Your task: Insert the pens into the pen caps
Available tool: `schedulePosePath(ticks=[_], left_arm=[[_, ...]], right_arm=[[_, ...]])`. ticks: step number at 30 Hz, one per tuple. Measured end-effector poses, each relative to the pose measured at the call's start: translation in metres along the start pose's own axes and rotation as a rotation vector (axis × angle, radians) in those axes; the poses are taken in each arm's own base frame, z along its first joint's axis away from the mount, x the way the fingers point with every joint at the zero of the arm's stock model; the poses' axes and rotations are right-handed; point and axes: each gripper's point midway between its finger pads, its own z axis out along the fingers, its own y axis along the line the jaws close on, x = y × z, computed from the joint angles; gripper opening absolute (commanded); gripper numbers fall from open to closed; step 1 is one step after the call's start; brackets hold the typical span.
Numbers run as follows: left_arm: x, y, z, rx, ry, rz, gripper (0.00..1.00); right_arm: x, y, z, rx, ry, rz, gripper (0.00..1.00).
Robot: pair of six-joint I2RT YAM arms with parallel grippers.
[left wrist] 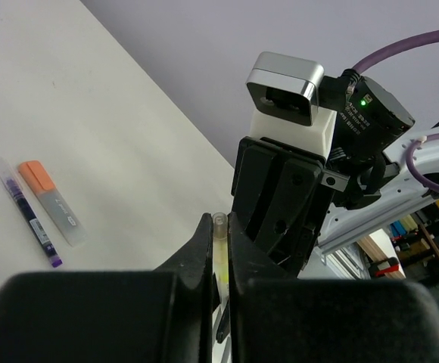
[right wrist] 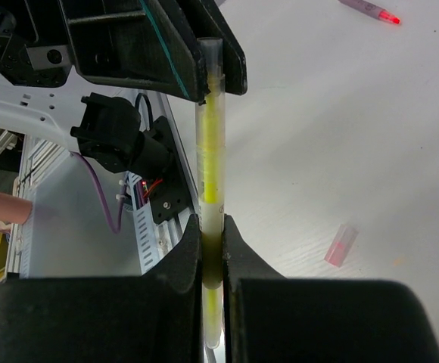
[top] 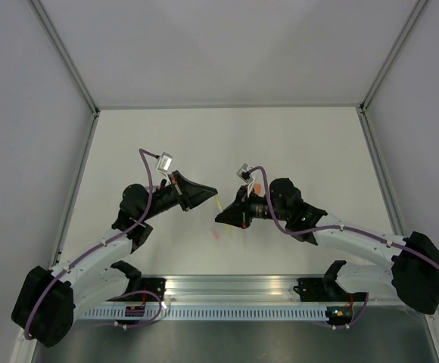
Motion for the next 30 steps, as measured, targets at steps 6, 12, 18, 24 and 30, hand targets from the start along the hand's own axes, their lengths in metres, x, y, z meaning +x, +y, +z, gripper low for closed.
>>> schedulePosePath(ticks=[6,12,18,24,30], left_arm=[[0.004,0.003,-0.002,0.009,-0.017,-0.012,0.02],[0.001,0.002,-0.007,0.015,-0.071,0.002,0.02],[-0.004,0.003,-0.010,0.026,-0.150,0.023,0.02],[-0.003,0.010,-0.011,0.023,-0.190,0.022,0.02],[0.000,0.010,-0.007,0.051,-0.205,-0.006,0.02]], right_arm=[[0.001,-0.006,-0.001,0.054,0.037,-0.011,0.00],[-0.004,-0.007,-0.001,0.099,0.055,-0.037,0.00],[-0.011,-0.009,0.002,0.136,0.089,-0.075,0.00],[-0.010,-0.015,0.006,0.156,0.118,-0.086,0.00],[-0.010,-0.019,0.004,0.161,0.132,-0.091,0.00]])
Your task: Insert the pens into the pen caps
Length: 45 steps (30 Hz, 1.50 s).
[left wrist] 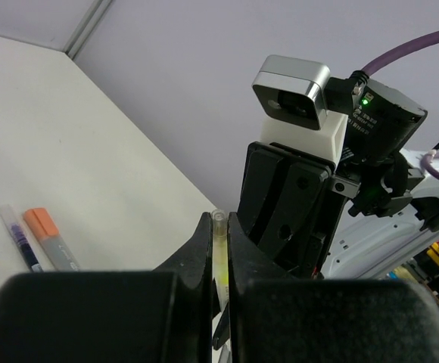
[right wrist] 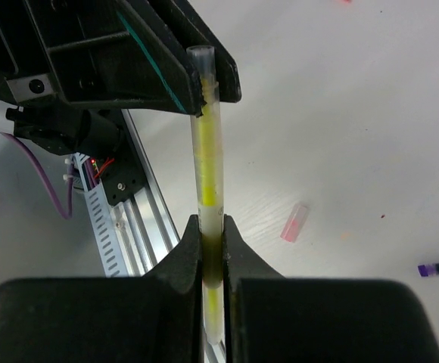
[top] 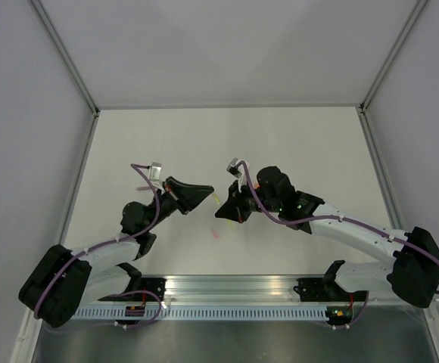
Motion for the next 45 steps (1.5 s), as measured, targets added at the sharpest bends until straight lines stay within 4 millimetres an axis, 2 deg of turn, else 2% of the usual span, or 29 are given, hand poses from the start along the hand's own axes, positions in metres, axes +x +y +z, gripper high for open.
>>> schedulePosePath(ticks=[11,12,14,15,17,18,19,20,24,27,31,34,36,40,45], left_arm=[[0.002,-0.003,0.007,0.028,-0.024,-0.057,0.02],[0.002,-0.003,0.007,0.026,-0.022,-0.058,0.07],[-0.001,-0.004,0.011,0.013,-0.012,-0.061,0.25],[-0.003,-0.004,0.014,0.004,0.000,-0.061,0.39],[-0.005,-0.010,0.020,-0.007,0.052,-0.053,0.50],[-0.008,-0.012,0.023,-0.016,0.066,-0.042,0.72],[-0.013,-0.015,0.026,-0.029,0.082,-0.026,0.83],[-0.022,-0.019,0.029,-0.041,0.085,-0.007,0.99],[-0.051,-0.033,0.033,-0.088,0.075,0.068,1.00],[-0.058,-0.024,0.032,-0.176,0.091,0.102,1.00],[-0.037,0.019,0.017,-0.347,0.157,0.106,1.00],[-0.010,0.059,-0.004,-0.480,0.223,0.107,1.00],[0.007,0.085,-0.024,-0.585,0.267,0.110,1.00],[0.014,0.103,-0.041,-0.675,0.293,0.140,1.00],[0.010,0.106,-0.043,-0.690,0.283,0.173,1.00]], right_arm=[[0.000,-0.001,-0.004,-0.054,0.021,0.016,0.00],[0.000,-0.001,-0.004,-0.059,0.022,0.017,0.00],[-0.001,-0.001,-0.003,-0.067,0.017,0.019,0.00],[-0.004,-0.002,-0.003,-0.065,0.006,0.018,0.00],[-0.021,-0.006,-0.002,-0.050,-0.061,-0.002,0.00],[-0.028,-0.010,-0.003,-0.032,-0.091,-0.009,0.00],[-0.034,-0.014,-0.004,-0.010,-0.117,-0.013,0.00],[-0.036,-0.020,-0.006,0.020,-0.133,-0.012,0.00],[-0.036,-0.050,-0.017,0.172,-0.156,0.025,0.00],[-0.028,-0.084,-0.029,0.328,-0.144,0.097,0.00],[-0.014,-0.142,-0.052,0.561,-0.131,0.206,0.02],[0.011,-0.180,-0.062,0.714,-0.069,0.279,0.05],[0.033,-0.197,-0.064,0.784,-0.006,0.316,0.07],[0.068,-0.215,-0.064,0.869,0.104,0.357,0.12],[0.091,-0.230,-0.064,0.927,0.165,0.392,0.20]])
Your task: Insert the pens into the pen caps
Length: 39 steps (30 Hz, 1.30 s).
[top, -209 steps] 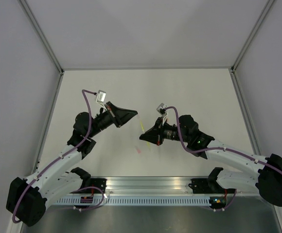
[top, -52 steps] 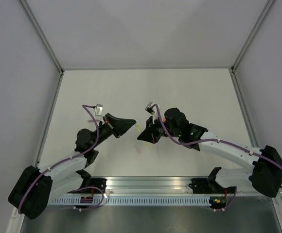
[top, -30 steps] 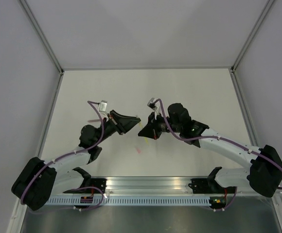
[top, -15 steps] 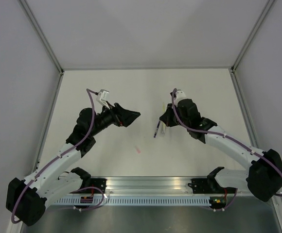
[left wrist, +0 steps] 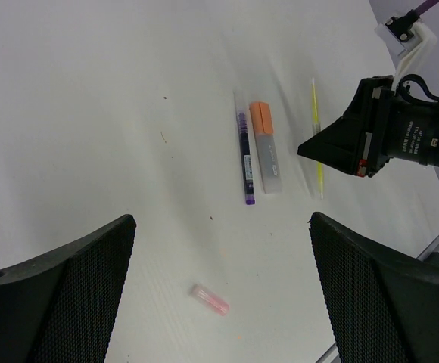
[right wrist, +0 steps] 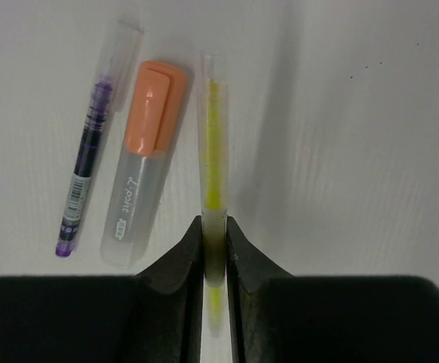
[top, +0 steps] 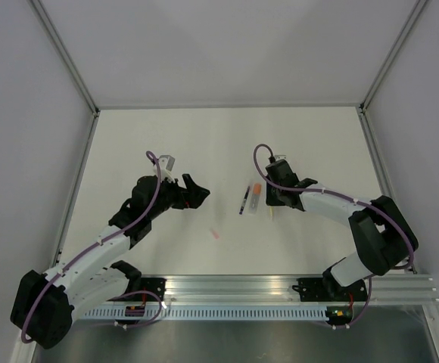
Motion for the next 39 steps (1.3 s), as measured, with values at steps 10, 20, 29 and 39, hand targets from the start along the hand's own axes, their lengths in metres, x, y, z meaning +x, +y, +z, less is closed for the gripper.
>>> schedulePosePath(ticks=[10,20,29,39], left_arm=[[0.000,0.001,0.000,0.002,-0.001,0.024,1.00],[0.007,-0.009,-0.001,0.073,0.029,0.048,1.00],[-0.001,0.003,0.007,-0.008,0.034,0.084,0.99],[-0.106,0.075,0.045,-0.348,0.126,0.470,0.94]], right_arm=[[0.007,-0.017,0.019,0.053,0.036,0.037,0.28],[-0.015,-0.009,0.011,-0.004,0.014,0.038,0.32],[-0.052,0.010,-0.033,-0.148,-0.090,0.053,0.36],[-0.039,0.054,-0.105,-0.522,-0.203,0.020,0.41]])
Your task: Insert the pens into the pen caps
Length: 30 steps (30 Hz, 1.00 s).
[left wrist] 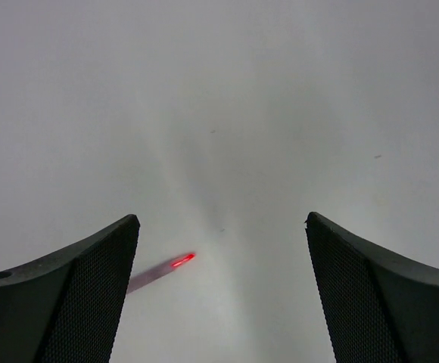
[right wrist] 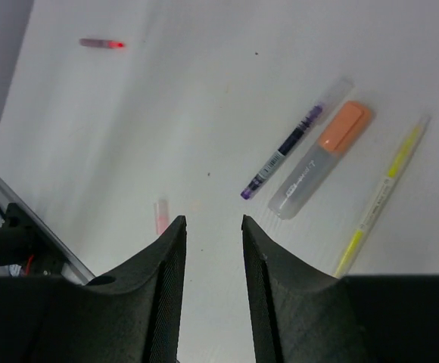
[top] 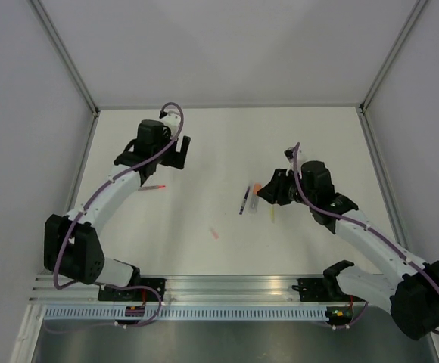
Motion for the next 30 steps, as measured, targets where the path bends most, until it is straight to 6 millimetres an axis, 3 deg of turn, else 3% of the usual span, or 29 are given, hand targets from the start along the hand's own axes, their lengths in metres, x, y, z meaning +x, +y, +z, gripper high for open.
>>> schedulePosePath(ticks=[3,7,13,20,23,30], left_arm=[[0.023,0.047,0.009,-0.060,0.131,0.120,0.87],[0.065,0.078,0.008,-0.028,0.280,0.279,0.85],[0.103,0.089,0.021,0.068,0.389,0.447,0.84],[0.171,0.100,0.041,0.170,0.551,0.475,0.81],[0.168,0.102,0.050,0.178,0.534,0.483,0.80],[0.160,0.100,0.069,0.222,0.522,0.469,0.69]], right_arm=[[0.000,0.014,-0.011,-0.071,-0.035,-0.003,0.41],[-0.008,0.034,-0.024,-0.165,-0.080,-0.008,0.41],[-0.013,0.054,-0.033,-0.264,-0.110,-0.008,0.42],[-0.015,0.062,-0.043,-0.298,-0.131,-0.012,0.43],[-0.017,0.064,-0.047,-0.306,-0.146,-0.020,0.43],[-0.019,0.066,-0.050,-0.311,-0.156,-0.025,0.43]])
